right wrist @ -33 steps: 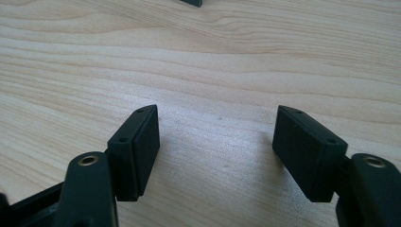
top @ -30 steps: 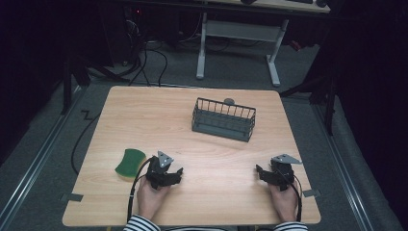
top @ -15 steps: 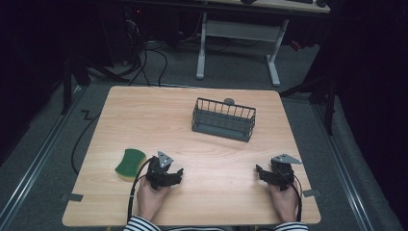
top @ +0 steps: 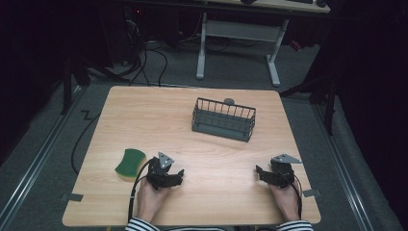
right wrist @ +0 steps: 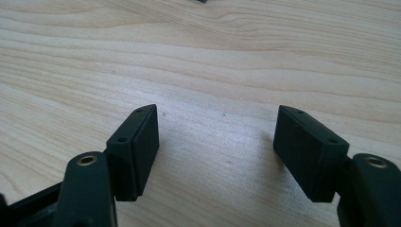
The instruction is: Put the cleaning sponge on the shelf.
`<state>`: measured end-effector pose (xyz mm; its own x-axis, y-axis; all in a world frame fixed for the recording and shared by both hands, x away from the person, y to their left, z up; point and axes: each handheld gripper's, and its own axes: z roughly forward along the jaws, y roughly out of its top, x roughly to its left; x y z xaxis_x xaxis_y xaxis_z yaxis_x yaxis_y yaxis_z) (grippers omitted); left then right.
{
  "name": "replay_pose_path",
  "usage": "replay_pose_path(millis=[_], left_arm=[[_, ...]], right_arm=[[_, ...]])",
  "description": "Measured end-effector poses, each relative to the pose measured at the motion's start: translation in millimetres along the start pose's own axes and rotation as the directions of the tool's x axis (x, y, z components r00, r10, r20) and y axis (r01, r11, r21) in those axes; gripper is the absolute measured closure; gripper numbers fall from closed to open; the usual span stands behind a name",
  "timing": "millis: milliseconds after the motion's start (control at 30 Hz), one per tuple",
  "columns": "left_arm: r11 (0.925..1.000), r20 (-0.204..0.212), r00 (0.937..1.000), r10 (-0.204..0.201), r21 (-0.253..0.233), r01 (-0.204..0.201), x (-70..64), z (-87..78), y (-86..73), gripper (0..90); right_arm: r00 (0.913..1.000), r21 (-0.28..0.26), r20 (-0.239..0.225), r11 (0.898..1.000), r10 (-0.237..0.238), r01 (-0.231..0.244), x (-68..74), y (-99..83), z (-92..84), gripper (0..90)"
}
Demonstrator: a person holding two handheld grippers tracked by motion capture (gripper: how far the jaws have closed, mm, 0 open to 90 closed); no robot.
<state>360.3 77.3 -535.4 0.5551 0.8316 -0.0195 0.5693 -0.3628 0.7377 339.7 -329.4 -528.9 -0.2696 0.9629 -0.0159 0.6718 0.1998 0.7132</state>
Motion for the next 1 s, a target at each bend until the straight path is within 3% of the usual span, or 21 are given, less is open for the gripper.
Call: replay_pose_path(millis=[167, 267, 300, 467, 500, 533, 567, 733, 767, 800, 933, 967, 1000], left_arm=[[1.0000, -0.005, 1.0000, -0.002, 0.009, 0.002, -0.6, -0.4, 1.0, 22.7], [0.9997, 0.001, 1.0000, -0.009, 0.024, 0.009, -0.8, -0.8, 3.4, 24.4], [0.9993, 0.023, 0.9993, -0.029, 0.024, 0.028, -0.5, -1.2, 5.0, 25.2], [0.9989, 0.075, 0.9966, -0.032, 0.036, 0.030, 1.1, -3.4, 10.9, 26.0], [0.9984, 0.086, 0.9955, -0.040, 0.043, 0.036, 1.6, -4.4, 13.0, 26.3], [0.9979, 0.111, 0.9922, -0.056, 0.040, 0.051, 4.0, -6.3, 18.4, 26.4], [0.9979, 0.111, 0.9922, -0.056, 0.040, 0.051, 4.0, -6.3, 18.4, 26.4], [0.9982, 0.135, 0.9893, -0.054, 0.032, 0.050, 5.5, -11.2, 42.9, 26.6], [0.9982, 0.135, 0.9893, -0.054, 0.032, 0.050, 5.5, -11.2, 42.9, 26.8], [0.9985, 0.129, 0.9903, -0.051, 0.024, 0.049, 6.8, -11.8, 53.6, 27.1], [0.9984, 0.131, 0.9898, -0.056, 0.014, 0.054, 9.3, -12.1, 70.5, 28.8], [0.9986, 0.127, 0.9905, -0.052, 0.012, 0.051, 11.2, -11.0, 81.9, 30.0], [0.9986, 0.127, 0.9905, -0.052, 0.012, 0.051, 11.2, -11.0, 81.9, 30.4]], right_arm=[[1.0000, -0.001, -0.003, 1.000, 0.001, -0.001, 1.5, -0.7, 0.0, 29.6], [1.0000, -0.013, -0.006, 1.000, -0.003, 0.003, 1.7, -2.2, -1.4, 34.4], [0.9999, -0.013, -0.011, 1.000, 0.005, -0.006, 1.3, -2.4, -2.2, 35.8], [0.9992, -0.038, -0.034, 0.999, 0.021, -0.022, -0.5, 0.0, -7.7, 40.6], [0.9979, -0.066, -0.058, 0.997, 0.027, -0.031, -1.1, 1.9, -11.0, 44.0], [0.9974, -0.069, -0.065, 0.997, 0.032, -0.037, -1.3, 3.5, -12.0, 44.4], [0.9974, -0.069, -0.065, 0.997, 0.032, -0.037, -1.3, 3.5, -12.0, 44.4], [0.9919, -0.106, -0.116, 0.992, 0.052, -0.064, -4.9, 16.3, -17.6, 45.7], [0.9923, -0.111, -0.116, 0.992, 0.044, -0.057, -5.3, 19.1, -18.0, 46.2], [0.9918, -0.113, -0.118, 0.992, 0.048, -0.062, -5.1, 22.1, -18.2, 47.0], [0.9909, -0.115, -0.120, 0.991, 0.060, -0.074, -6.4, 32.4, -17.6, 49.8], [0.9907, -0.120, -0.122, 0.990, 0.059, -0.074, -7.2, 39.9, -17.5, 50.8], [0.9907, -0.120, -0.122, 0.990, 0.059, -0.074, -7.2, 39.9, -17.5, 50.8]])
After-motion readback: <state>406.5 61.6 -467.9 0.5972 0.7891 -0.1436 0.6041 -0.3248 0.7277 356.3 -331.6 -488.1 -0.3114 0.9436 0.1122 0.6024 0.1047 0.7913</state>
